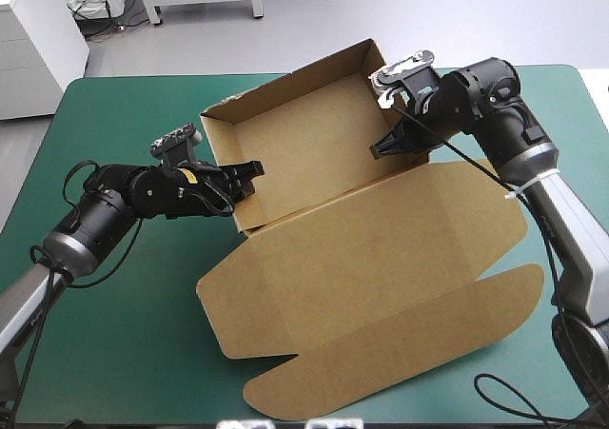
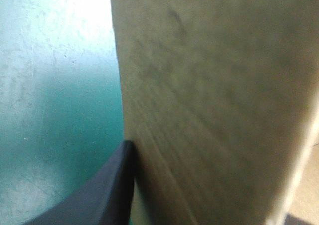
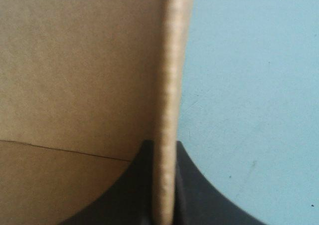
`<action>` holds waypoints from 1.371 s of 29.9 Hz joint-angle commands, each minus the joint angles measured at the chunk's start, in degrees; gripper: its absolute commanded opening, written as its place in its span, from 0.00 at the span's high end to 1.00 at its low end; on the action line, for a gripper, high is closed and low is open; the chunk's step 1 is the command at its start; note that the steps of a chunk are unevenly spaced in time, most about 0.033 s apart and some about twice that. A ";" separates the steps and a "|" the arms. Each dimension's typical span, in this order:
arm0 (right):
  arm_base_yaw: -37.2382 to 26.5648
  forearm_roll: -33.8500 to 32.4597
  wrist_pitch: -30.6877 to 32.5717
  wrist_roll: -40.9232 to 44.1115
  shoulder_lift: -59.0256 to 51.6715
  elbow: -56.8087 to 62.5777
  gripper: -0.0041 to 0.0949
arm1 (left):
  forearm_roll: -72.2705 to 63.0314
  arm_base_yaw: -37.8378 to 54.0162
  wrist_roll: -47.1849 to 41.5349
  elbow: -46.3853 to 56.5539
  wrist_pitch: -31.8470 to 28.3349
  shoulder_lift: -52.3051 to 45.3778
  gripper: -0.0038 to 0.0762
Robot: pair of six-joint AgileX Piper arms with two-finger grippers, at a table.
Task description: Fold the box
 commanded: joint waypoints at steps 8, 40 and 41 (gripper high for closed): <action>0.81 0.73 -1.46 -0.38 -2.83 -1.85 0.97 | -2.35 -0.49 1.10 -2.33 -3.28 -1.84 0.96; 0.81 -4.69 0.57 9.14 -0.86 -1.85 0.97 | 8.76 -0.49 3.85 -13.99 8.31 1.95 0.96; 0.81 -4.69 0.91 9.51 -0.54 -1.85 0.97 | 9.59 -0.49 3.85 -15.92 10.47 3.36 0.96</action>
